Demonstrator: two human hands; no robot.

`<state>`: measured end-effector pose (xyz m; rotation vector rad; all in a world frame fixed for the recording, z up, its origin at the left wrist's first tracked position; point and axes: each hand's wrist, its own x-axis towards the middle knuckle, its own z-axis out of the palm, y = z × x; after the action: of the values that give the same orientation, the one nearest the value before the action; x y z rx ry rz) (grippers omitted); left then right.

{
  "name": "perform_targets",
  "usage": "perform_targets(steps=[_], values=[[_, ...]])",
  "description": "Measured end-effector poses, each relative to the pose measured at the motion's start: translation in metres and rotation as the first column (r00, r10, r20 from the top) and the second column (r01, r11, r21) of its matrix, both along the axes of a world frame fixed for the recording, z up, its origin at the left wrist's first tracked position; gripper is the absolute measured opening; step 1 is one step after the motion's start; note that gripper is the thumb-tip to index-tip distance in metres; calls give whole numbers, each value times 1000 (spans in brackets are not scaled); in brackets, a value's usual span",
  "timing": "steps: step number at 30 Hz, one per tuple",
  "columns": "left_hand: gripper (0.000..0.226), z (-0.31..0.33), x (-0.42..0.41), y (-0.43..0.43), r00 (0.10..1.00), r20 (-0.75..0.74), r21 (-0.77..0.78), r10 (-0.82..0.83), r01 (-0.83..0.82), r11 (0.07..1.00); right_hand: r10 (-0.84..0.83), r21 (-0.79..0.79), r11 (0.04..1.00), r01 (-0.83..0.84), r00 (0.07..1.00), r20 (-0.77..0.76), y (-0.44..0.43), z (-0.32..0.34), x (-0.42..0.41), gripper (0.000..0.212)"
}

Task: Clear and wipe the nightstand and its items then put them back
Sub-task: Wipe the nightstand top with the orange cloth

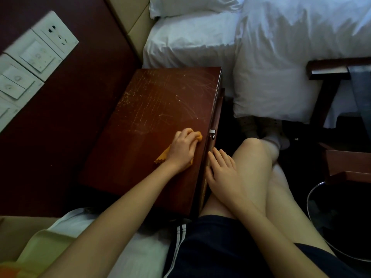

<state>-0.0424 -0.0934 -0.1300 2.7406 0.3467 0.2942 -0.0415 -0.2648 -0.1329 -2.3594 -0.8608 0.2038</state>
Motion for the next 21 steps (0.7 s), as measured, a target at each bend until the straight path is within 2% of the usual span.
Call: perform_targets(steps=[5,7,9,12,16,19,21], values=[[29,3,31,-1,965,-9,-9,263,-263,965,2,22,1000,-2,1000,-9,0,2,0,46],[29,4,42,-8,949,-10,-12,315,-315,949,0,15,1000,0,1000,-5,0,2,0,46],[29,4,47,-14,957,-20,-10,288,-289,957,-8,12,1000,8,1000,-1,0,2,0,46],[30,3,34,-19,993,-14,-22,116,-116,993,-12,9,1000,12,1000,-2,1,2,0,47],[26,4,-2,-7,998,17,-37,-67,67,997,-44,60,997,49,997,-68,0,3,2,47],[25,4,-27,9,998,7,-22,-69,69,997,-39,54,998,43,996,-78,0,3,3,48],[26,2,-39,24,1000,7,-9,27,-27,1000,-20,29,999,22,997,-68,1,2,2,48]])
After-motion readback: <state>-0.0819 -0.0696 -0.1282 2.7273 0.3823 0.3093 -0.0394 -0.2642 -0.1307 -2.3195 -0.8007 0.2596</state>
